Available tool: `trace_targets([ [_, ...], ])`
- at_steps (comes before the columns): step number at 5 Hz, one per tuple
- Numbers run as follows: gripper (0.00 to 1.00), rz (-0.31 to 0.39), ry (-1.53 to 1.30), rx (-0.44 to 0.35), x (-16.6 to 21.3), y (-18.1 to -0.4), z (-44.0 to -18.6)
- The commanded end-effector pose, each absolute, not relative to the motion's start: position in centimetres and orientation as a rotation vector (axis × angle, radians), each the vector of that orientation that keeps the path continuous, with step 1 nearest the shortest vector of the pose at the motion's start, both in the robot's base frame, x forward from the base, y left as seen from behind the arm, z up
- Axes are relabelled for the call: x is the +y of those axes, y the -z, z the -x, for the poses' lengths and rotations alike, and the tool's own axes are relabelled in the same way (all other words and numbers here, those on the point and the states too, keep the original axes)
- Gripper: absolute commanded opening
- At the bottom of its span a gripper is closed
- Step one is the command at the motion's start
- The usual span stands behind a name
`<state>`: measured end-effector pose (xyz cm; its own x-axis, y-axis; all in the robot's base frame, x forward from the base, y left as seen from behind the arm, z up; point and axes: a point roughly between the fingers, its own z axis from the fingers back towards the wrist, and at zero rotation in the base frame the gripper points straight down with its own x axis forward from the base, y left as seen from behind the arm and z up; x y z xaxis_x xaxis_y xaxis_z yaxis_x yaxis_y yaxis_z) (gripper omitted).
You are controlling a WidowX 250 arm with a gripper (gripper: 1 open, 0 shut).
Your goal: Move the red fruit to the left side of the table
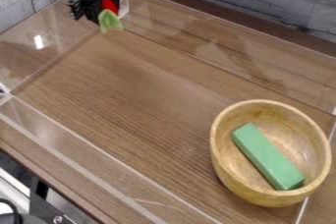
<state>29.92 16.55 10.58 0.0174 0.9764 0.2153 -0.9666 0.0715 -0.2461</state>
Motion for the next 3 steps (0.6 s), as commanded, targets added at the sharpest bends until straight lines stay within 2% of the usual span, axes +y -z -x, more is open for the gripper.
trace_targets([
  [1, 0.00, 0.044, -1.450, -0.401, 17.4, -11.0, -29.8],
  [3, 0.00, -0.002, -1.590, -0.428, 17.4, -10.0, -31.1],
])
